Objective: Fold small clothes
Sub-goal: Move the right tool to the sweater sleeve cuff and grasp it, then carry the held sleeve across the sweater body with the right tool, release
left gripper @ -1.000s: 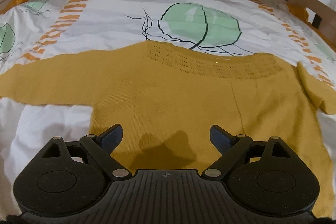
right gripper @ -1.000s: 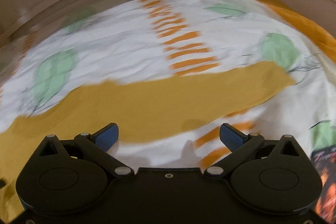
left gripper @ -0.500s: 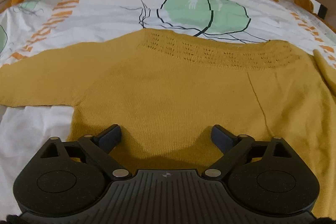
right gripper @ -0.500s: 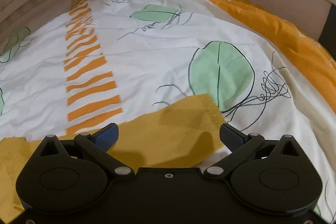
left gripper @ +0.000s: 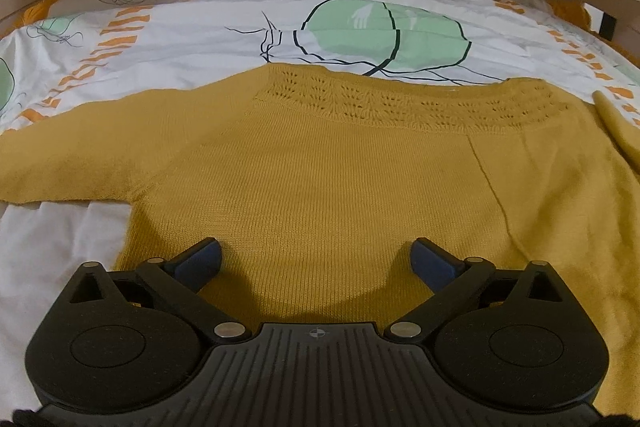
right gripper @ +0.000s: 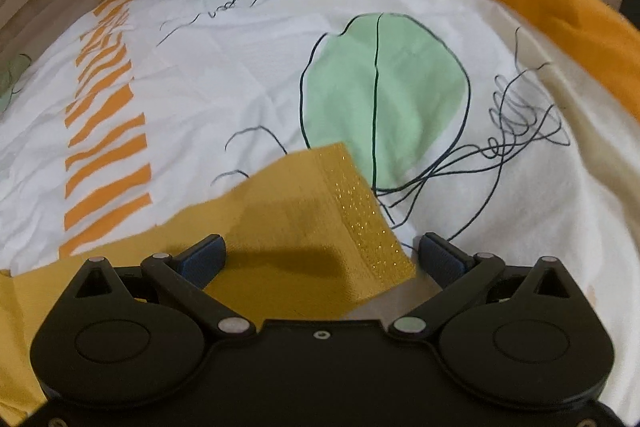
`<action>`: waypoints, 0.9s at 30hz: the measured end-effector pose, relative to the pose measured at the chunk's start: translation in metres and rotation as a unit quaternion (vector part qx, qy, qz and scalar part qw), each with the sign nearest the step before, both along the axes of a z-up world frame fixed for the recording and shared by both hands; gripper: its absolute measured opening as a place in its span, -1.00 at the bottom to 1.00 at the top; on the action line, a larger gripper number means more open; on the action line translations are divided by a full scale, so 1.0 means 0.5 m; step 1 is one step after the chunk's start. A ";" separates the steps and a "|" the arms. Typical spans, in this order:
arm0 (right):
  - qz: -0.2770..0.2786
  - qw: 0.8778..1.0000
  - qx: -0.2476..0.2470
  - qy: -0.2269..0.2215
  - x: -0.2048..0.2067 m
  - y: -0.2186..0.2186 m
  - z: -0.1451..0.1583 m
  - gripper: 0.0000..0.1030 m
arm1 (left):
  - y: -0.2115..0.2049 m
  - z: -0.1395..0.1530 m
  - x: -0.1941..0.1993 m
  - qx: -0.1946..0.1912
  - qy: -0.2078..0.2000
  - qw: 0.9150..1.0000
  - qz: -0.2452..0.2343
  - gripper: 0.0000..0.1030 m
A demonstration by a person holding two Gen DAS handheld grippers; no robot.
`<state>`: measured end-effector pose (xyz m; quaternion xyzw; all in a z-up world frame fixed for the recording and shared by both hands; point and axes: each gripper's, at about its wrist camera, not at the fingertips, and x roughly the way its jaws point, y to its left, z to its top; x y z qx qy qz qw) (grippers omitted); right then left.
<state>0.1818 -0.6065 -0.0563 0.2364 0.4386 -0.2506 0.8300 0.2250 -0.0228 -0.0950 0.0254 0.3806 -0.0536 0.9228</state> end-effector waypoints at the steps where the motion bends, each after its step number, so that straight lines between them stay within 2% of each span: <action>1: 0.003 1.000 0.000 -0.002 -0.001 0.000 -0.002 1.00 | 0.000 0.000 -0.001 0.000 0.000 1.000 0.000 1.00; 6: 0.007 1.000 0.021 -0.012 -0.009 -0.013 0.001 1.00 | -0.003 -0.003 -0.001 0.003 -0.003 1.000 0.001 1.00; 11: 0.029 1.000 0.002 0.009 0.002 0.003 0.006 0.99 | -0.002 -0.004 -0.002 0.002 -0.005 1.000 0.001 1.00; 14: 0.035 0.999 -0.011 0.011 0.003 0.011 0.016 0.67 | -0.001 -0.003 -0.002 0.002 -0.005 1.000 0.001 1.00; 16: 0.030 0.999 -0.018 0.008 0.001 0.014 0.026 0.25 | -0.001 -0.003 -0.002 0.002 -0.005 1.000 0.001 1.00; 17: 0.028 0.999 -0.024 0.007 -0.001 0.015 0.033 0.16 | -0.001 -0.003 -0.002 0.002 -0.005 1.000 0.001 1.00; 19: 0.025 0.999 -0.035 0.011 -0.005 0.019 0.043 -0.18 | -0.001 -0.003 -0.002 0.002 -0.005 1.000 0.001 1.00; 22: 0.016 0.999 -0.042 0.008 -0.014 0.025 0.062 -0.41 | -0.002 -0.004 -0.001 0.002 -0.005 1.000 0.001 1.00; 24: 0.011 0.999 -0.046 -0.004 -0.019 0.037 0.082 -0.48 | -0.002 -0.004 -0.002 0.002 -0.005 1.000 0.001 1.00; 25: 0.012 0.999 -0.051 -0.010 -0.022 0.045 0.091 -0.67 | -0.001 -0.004 -0.002 0.003 -0.005 1.000 0.001 1.00; 27: 0.029 0.998 -0.043 -0.037 -0.025 0.063 0.114 -0.67 | -0.001 -0.004 -0.001 0.003 -0.004 1.000 0.001 1.00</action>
